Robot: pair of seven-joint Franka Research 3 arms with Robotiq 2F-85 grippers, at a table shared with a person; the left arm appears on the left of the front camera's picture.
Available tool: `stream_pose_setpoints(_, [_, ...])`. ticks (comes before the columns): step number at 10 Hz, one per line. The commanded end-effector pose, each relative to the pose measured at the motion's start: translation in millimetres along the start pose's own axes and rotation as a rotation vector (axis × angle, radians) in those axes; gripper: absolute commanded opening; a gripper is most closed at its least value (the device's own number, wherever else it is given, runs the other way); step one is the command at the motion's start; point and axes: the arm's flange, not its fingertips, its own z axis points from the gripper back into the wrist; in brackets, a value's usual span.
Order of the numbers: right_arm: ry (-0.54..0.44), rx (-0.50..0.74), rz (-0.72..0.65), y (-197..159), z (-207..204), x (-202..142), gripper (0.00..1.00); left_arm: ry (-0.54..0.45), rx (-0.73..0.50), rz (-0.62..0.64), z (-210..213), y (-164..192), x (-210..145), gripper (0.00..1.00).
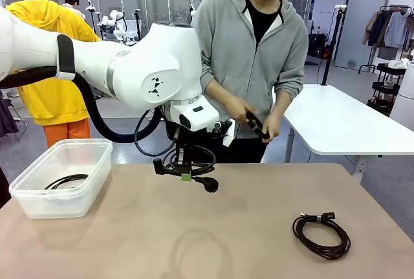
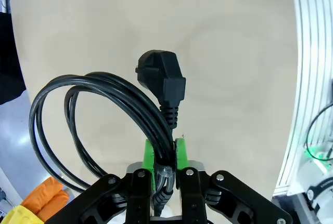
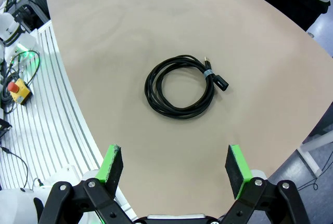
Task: Organize and store the cables.
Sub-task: Place the Power Cable into the Organizing box.
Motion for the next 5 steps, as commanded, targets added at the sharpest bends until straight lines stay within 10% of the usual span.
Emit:
stream_pose_setpoints(1, [-0.019, 0.0, 0.016, 1, 0, -1, 1.0, -0.004, 0.002, 0.004, 2, 2, -1, 0.0])
stream_pose_setpoints(5, [-0.019, 0.0, 0.016, 1, 0, -1, 1.0, 0.013, 0.013, -0.036, 7, 3, -20, 0.19])
